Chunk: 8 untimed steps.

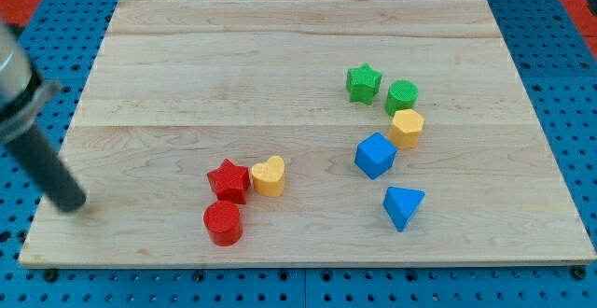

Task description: Move the red star and red circle up and slightly left

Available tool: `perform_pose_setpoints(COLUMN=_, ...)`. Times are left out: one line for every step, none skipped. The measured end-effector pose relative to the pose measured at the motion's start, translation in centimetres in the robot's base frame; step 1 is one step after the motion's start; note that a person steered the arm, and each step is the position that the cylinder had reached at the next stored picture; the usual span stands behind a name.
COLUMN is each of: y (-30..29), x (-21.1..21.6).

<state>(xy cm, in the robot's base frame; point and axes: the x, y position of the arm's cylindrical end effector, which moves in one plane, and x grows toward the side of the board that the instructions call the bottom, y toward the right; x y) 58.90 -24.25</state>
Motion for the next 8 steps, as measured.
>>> perform_pose_setpoints(y=3.2, x=3.0)
perform_pose_setpoints(y=9.0, x=2.9)
perform_pose_setpoints(y=14.0, x=2.8)
perform_pose_setpoints(y=14.2, x=2.8)
perform_pose_setpoints(y=14.2, x=2.0)
perform_pose_setpoints(y=14.6, x=-0.5)
perform_pose_setpoints(y=15.7, x=1.3)
perform_pose_setpoints(y=19.0, x=2.9)
